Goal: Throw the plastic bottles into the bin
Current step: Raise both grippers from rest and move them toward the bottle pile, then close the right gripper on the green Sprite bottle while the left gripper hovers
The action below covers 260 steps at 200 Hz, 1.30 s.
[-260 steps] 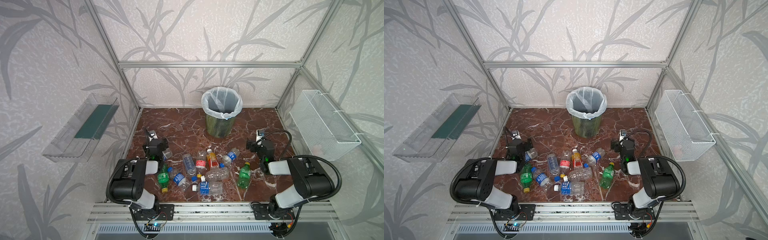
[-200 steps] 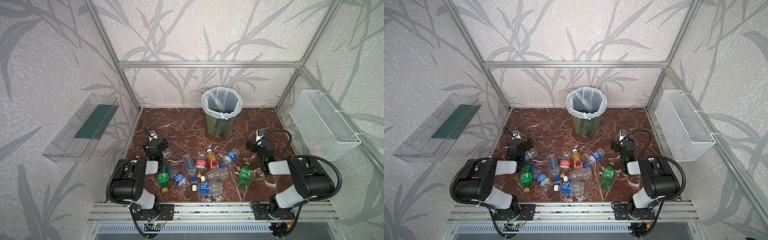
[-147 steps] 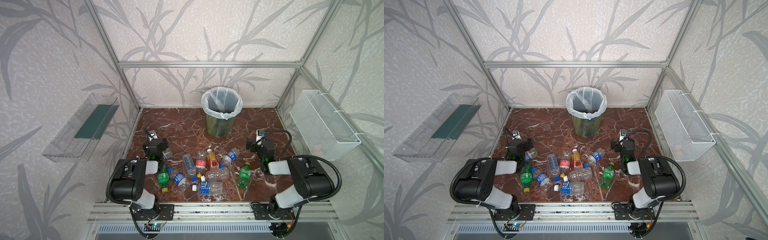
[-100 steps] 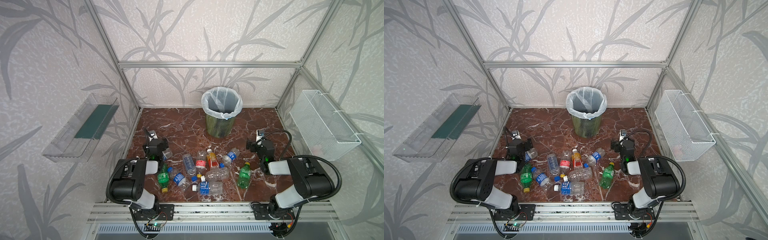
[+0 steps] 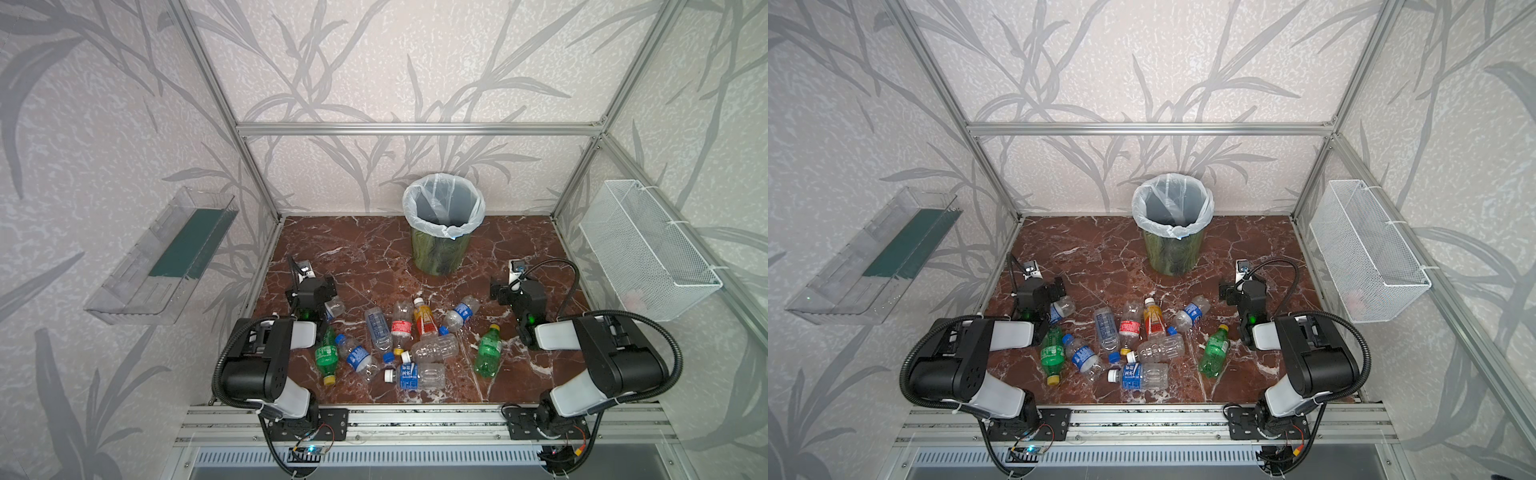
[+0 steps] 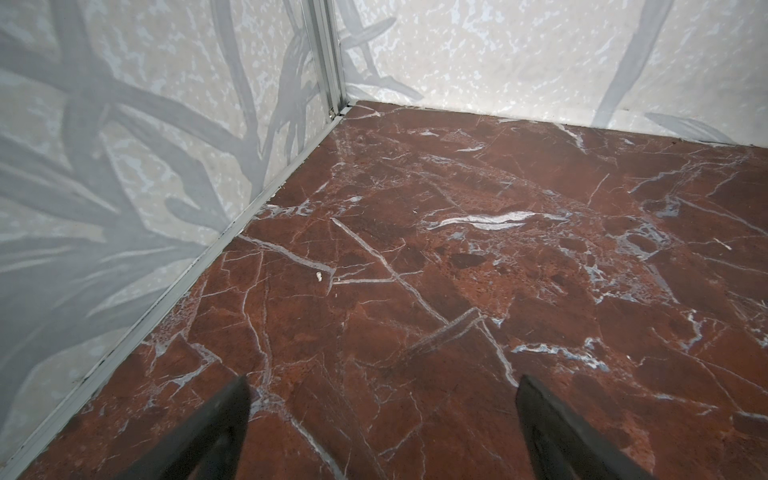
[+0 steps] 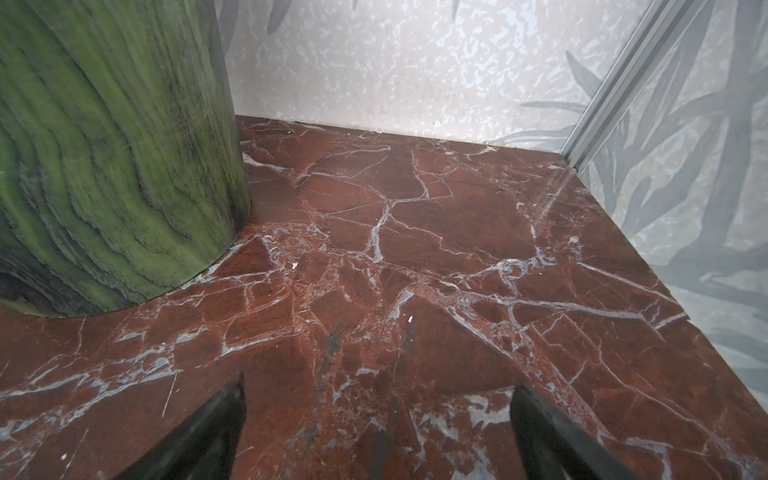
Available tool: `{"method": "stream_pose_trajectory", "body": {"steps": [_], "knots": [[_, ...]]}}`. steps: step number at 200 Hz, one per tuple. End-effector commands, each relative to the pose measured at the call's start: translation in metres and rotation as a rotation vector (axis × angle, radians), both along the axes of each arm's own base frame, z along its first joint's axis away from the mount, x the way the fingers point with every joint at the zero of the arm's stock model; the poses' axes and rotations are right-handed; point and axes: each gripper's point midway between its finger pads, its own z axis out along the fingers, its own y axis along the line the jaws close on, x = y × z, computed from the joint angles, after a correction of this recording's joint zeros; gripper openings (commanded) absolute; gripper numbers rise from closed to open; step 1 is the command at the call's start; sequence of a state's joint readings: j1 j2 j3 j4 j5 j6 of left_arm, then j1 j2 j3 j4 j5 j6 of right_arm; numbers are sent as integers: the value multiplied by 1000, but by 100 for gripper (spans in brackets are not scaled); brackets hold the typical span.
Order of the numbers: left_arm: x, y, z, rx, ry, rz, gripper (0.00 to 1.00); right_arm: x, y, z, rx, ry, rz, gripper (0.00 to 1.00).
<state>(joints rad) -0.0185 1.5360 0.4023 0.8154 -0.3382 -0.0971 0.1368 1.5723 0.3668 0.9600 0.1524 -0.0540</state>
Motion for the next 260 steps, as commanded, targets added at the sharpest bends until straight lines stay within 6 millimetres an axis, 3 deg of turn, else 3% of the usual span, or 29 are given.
{"method": "stream_pose_trajectory", "body": {"steps": [1,72,87,98,127,139,151,157,166,193,221,260], "knots": [[1,-1,6,6,-15,-9,99,1,-1,4,-8,-22,-7,99],[2,-1,5,-10,-14,-17,99,2,-3,5,21,-18,6,99],[1,1,8,-5,-27,-5,94,-2,-5,16,20,-34,-8,99],[-4,6,13,-15,-21,27,92,-5,-10,38,15,-44,-37,99],[-22,29,55,-28,27,202,87,-23,-32,94,185,43,-238,96],[-36,37,80,-74,35,294,85,-28,-24,116,272,84,-230,92],[-45,36,101,-130,39,322,79,-35,-13,123,283,154,-179,89],[-50,33,108,-160,47,316,76,-37,-4,127,394,182,-175,91],[-56,26,118,-211,46,299,73,-43,8,127,461,239,-149,94],[-71,-4,131,-349,34,191,67,-77,28,110,540,399,-191,91],[-87,-46,118,-514,77,35,65,-124,53,86,498,540,-203,90],[-121,-75,92,-542,195,-62,66,-188,67,39,507,755,-249,88]]}}
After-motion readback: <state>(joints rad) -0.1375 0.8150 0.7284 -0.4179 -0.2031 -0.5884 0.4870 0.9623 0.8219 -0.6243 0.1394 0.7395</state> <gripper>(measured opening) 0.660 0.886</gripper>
